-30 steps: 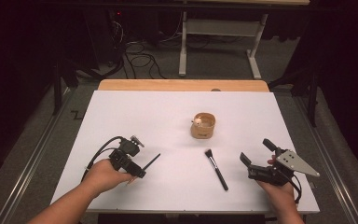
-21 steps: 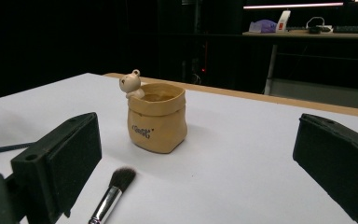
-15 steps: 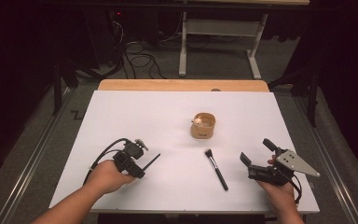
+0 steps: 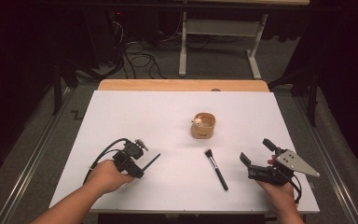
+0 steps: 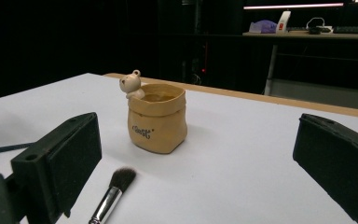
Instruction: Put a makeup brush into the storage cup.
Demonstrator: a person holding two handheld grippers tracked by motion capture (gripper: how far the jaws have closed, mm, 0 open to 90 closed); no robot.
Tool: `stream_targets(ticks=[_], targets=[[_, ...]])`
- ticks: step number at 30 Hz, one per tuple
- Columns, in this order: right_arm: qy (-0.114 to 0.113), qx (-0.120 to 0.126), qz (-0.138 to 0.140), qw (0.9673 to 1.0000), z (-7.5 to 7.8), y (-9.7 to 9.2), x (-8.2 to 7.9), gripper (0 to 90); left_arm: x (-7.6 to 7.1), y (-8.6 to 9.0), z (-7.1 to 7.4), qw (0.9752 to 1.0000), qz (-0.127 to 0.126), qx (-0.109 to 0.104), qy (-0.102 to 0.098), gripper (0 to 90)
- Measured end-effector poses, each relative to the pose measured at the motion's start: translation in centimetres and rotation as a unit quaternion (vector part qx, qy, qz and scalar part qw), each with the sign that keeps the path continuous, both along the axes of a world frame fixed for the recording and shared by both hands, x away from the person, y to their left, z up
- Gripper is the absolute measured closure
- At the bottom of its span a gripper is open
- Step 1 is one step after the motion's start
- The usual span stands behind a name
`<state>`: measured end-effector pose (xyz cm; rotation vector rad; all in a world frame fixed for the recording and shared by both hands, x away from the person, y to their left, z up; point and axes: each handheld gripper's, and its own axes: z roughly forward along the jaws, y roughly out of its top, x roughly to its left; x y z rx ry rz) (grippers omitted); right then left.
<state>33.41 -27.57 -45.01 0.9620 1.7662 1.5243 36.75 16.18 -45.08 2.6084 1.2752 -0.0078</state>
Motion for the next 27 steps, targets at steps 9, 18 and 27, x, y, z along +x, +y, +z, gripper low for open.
stream_targets(ticks=[9,18,27], targets=[[0.002,-0.001,0.000,1.0000,-0.04,0.00,0.04,1.8,0.18,0.13,-0.02,0.9999,0.008,-0.001,-0.007,68.6],[0.003,0.000,-0.002,1.0000,-0.05,0.01,0.06,1.8,0.20,0.11,-0.08,0.9999,0.006,-0.008,-0.007,75.9],[0.003,-0.001,0.000,1.0000,-0.09,-0.02,0.10,1.8,0.14,-0.28,-0.46,1.0000,0.001,0.000,0.000,76.0]])
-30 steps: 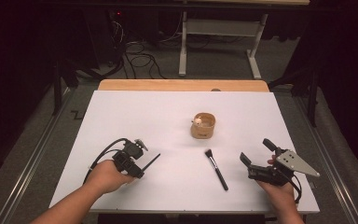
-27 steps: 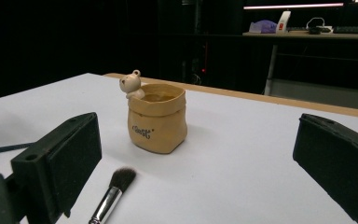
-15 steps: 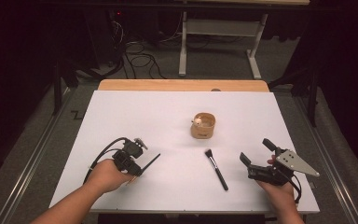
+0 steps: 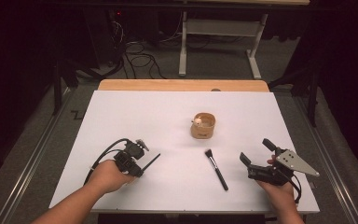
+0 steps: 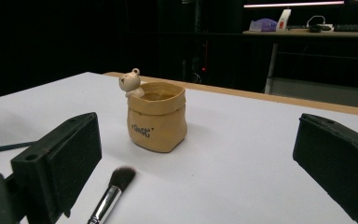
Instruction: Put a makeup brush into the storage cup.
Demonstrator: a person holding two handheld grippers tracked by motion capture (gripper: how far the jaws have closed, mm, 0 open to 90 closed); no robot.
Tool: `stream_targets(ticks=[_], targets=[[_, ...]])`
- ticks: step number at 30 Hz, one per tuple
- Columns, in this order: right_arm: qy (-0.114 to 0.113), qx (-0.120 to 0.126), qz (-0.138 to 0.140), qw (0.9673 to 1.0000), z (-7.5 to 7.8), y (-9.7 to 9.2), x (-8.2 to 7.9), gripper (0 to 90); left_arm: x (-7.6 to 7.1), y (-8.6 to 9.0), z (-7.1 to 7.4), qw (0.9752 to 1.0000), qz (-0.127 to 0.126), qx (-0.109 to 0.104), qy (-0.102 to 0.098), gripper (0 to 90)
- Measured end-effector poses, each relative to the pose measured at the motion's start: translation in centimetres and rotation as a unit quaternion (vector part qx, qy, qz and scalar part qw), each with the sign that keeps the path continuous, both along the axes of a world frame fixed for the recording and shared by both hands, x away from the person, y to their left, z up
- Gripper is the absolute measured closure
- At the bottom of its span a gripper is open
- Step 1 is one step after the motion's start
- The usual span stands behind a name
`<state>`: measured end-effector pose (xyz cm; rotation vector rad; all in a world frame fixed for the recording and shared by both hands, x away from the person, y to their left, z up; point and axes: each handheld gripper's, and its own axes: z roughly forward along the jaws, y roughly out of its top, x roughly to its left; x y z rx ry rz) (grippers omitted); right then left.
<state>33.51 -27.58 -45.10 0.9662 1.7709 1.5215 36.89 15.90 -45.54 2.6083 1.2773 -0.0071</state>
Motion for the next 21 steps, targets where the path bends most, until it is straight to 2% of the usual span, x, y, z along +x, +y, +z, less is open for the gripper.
stream_targets(ticks=[9,21], targets=[[-0.001,-0.003,0.001,1.0000,-0.01,-0.06,0.02,1.8,-0.01,-0.13,-0.13,1.0000,-0.004,0.008,-0.003,78.6],[0.001,-0.002,0.000,1.0000,0.00,0.05,-0.03,1.8,-0.12,0.25,-0.31,0.9999,0.001,-0.006,-0.010,81.7]])
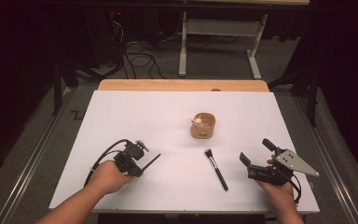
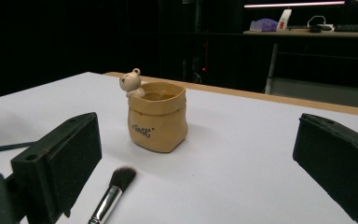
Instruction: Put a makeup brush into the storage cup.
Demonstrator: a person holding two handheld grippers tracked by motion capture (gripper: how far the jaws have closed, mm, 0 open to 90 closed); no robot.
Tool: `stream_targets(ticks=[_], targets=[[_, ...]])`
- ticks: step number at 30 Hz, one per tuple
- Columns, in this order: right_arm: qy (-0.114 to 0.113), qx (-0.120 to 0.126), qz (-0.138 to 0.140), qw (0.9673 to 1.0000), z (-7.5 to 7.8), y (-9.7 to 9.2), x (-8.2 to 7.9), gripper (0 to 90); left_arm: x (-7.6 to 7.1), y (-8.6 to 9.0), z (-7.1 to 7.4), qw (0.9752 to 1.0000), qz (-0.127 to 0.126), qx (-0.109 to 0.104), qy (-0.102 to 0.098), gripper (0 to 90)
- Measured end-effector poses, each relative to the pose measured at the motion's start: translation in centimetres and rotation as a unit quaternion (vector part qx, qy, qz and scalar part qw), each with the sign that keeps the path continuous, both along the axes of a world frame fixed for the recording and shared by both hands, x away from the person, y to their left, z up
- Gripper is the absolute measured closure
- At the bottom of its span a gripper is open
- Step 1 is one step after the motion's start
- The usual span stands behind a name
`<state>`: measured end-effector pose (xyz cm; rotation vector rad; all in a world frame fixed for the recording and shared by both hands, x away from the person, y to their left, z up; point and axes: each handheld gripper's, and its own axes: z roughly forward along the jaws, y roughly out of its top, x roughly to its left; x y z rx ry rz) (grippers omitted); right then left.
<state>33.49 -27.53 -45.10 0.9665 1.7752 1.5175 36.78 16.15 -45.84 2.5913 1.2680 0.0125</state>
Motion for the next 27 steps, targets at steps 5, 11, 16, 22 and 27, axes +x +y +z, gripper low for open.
stream_targets(ticks=[5,11,16,22,27], targets=[[0.001,0.004,0.001,1.0000,0.0,0.1,0.0,1.8,-0.1,0.0,-0.1,1.0000,-0.002,-0.001,-0.009,82.3],[0.001,0.003,0.002,1.0000,0.0,0.2,0.1,1.8,-0.2,0.2,0.0,0.9997,-0.018,0.000,-0.015,83.0],[0.004,0.000,0.003,1.0000,-0.1,0.1,0.2,1.8,-0.1,0.3,0.2,0.9997,-0.021,-0.009,-0.011,83.0],[0.008,0.002,0.011,0.9999,-0.2,0.1,0.2,2.8,-0.4,0.7,2.2,0.9988,-0.032,-0.018,-0.031,83.1],[0.005,0.002,0.023,0.9997,-0.1,0.4,0.0,4.6,-0.8,0.8,4.4,0.9976,-0.045,-0.024,-0.046,83.0]])
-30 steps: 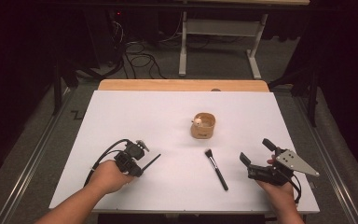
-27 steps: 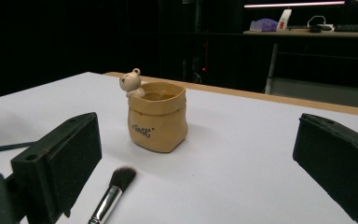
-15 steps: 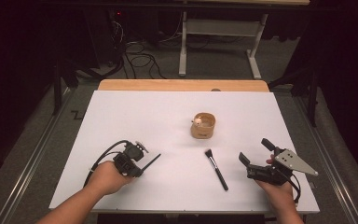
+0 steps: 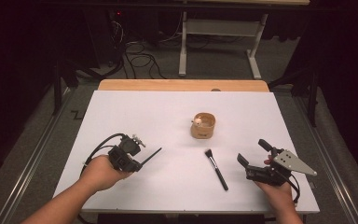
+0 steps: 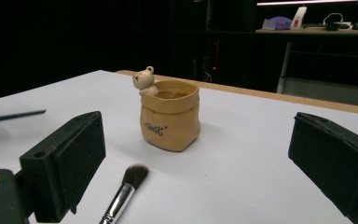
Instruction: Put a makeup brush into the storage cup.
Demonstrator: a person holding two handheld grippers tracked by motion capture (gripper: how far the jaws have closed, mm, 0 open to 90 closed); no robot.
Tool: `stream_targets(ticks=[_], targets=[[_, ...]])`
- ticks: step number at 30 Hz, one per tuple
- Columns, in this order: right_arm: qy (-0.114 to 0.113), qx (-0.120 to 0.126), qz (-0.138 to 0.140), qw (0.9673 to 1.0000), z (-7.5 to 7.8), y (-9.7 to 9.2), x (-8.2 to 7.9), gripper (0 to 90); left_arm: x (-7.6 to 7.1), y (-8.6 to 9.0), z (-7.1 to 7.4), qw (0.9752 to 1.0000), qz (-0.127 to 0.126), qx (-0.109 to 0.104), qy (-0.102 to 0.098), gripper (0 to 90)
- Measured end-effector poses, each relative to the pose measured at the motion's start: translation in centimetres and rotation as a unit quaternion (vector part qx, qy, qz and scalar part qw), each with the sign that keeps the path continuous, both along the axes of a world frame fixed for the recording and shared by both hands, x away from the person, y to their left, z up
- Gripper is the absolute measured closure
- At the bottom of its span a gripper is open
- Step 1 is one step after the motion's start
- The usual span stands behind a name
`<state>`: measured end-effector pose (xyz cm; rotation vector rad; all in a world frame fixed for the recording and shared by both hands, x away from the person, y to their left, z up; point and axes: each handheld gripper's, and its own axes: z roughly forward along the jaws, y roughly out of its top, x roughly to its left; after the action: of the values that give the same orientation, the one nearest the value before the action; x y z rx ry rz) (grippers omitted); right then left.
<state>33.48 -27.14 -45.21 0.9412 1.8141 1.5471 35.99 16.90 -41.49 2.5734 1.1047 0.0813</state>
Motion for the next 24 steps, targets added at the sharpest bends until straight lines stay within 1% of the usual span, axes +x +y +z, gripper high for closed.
stream_targets(ticks=[3,6,16,19,21,24], targets=[[0.002,-0.002,0.003,1.0000,0.0,0.1,0.0,4.9,-0.2,-0.2,1.0,1.0000,-0.007,0.003,-0.004,83.0],[0.003,-0.002,0.004,1.0000,0.0,0.3,-0.1,4.9,-0.3,-0.5,1.4,0.9999,-0.012,0.009,-0.004,83.0],[0.001,-0.002,0.000,1.0000,0.0,0.2,-0.1,4.9,-0.2,-0.5,1.6,0.9999,-0.009,0.008,-0.002,83.0],[0.004,-0.002,0.001,1.0000,-0.1,0.3,-0.1,5.1,-0.4,-0.7,1.8,0.9996,-0.027,0.009,0.000,83.0],[0.006,-0.005,0.003,1.0000,-0.1,0.4,-0.1,5.1,-0.6,-1.0,2.0,0.9994,-0.034,0.011,0.001,83.0],[0.009,-0.010,0.006,0.9999,-0.2,0.6,0.0,5.2,-0.7,-1.4,2.2,0.9989,-0.044,0.015,-0.004,83.0]])
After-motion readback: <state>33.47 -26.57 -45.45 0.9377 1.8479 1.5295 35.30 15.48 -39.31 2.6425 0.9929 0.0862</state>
